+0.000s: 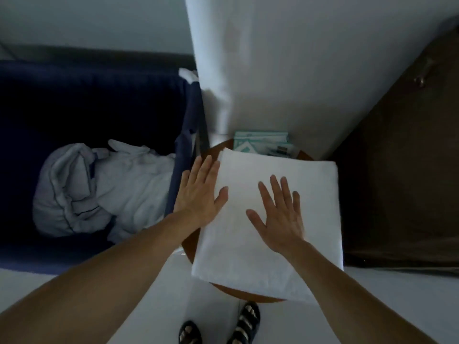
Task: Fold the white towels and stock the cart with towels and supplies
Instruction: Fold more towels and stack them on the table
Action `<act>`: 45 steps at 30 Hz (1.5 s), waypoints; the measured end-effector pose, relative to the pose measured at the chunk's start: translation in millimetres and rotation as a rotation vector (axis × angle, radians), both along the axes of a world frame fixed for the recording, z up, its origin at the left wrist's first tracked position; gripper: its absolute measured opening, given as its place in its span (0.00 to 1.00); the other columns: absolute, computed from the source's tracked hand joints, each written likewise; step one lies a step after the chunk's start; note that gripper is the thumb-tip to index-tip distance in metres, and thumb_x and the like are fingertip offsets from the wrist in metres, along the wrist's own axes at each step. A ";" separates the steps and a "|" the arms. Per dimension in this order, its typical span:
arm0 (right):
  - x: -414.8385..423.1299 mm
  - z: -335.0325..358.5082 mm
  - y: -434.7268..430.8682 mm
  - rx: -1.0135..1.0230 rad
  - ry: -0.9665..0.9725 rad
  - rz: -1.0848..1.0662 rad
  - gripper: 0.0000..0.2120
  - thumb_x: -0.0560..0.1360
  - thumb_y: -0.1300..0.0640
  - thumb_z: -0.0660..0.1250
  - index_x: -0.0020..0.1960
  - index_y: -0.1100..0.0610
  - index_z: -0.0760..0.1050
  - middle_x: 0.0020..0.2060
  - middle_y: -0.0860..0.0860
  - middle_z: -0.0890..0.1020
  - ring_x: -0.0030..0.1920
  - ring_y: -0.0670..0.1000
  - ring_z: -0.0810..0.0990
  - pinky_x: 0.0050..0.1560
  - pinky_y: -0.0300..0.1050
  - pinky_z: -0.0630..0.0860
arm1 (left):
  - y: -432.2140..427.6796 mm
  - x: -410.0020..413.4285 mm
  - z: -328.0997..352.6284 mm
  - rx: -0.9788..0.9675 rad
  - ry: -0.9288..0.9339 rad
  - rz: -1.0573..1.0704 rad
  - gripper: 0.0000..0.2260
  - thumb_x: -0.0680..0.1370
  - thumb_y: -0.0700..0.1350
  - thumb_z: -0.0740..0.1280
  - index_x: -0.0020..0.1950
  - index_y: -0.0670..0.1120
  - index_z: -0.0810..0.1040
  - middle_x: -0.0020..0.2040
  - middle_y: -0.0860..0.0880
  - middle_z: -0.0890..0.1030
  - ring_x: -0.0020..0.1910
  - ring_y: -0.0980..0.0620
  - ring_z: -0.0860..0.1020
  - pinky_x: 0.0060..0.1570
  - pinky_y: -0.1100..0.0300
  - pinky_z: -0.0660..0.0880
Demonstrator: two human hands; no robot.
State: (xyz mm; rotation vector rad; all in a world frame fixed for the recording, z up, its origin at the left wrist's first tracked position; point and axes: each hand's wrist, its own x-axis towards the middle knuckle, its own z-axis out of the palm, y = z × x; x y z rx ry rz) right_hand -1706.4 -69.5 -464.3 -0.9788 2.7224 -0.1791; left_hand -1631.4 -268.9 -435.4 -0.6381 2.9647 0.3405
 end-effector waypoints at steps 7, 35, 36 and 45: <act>13.3 53.3 -143.4 -0.173 -0.013 0.250 0.41 0.75 0.28 0.35 0.81 0.49 0.41 0.81 0.52 0.40 0.79 0.53 0.33 0.78 0.60 0.40 | -148.8 63.9 19.5 -0.041 0.058 0.218 0.32 0.82 0.59 0.52 0.81 0.48 0.47 0.82 0.48 0.46 0.80 0.48 0.44 0.78 0.45 0.47; 88.8 -278.2 -426.9 0.411 -0.573 -0.244 0.34 0.79 0.53 0.63 0.79 0.53 0.50 0.72 0.59 0.64 0.70 0.61 0.65 0.67 0.54 0.68 | -452.3 107.5 -260.9 0.369 -0.187 0.095 0.41 0.73 0.68 0.43 0.81 0.46 0.53 0.81 0.44 0.52 0.80 0.44 0.50 0.75 0.41 0.55; 90.5 -277.4 -425.9 0.367 -0.571 -0.280 0.26 0.80 0.56 0.60 0.77 0.54 0.58 0.69 0.59 0.70 0.67 0.60 0.70 0.65 0.50 0.69 | -451.5 108.0 -259.8 0.374 -0.193 0.093 0.41 0.73 0.68 0.43 0.81 0.45 0.54 0.81 0.43 0.53 0.80 0.43 0.51 0.75 0.40 0.56; 63.2 -150.6 -427.3 -0.242 -0.735 -0.239 0.09 0.70 0.55 0.71 0.48 0.57 0.78 0.45 0.50 0.80 0.47 0.50 0.78 0.41 0.39 0.69 | -441.3 87.6 -151.3 0.677 -0.423 -0.103 0.64 0.51 0.85 0.57 0.79 0.58 0.38 0.80 0.54 0.45 0.78 0.55 0.46 0.73 0.63 0.42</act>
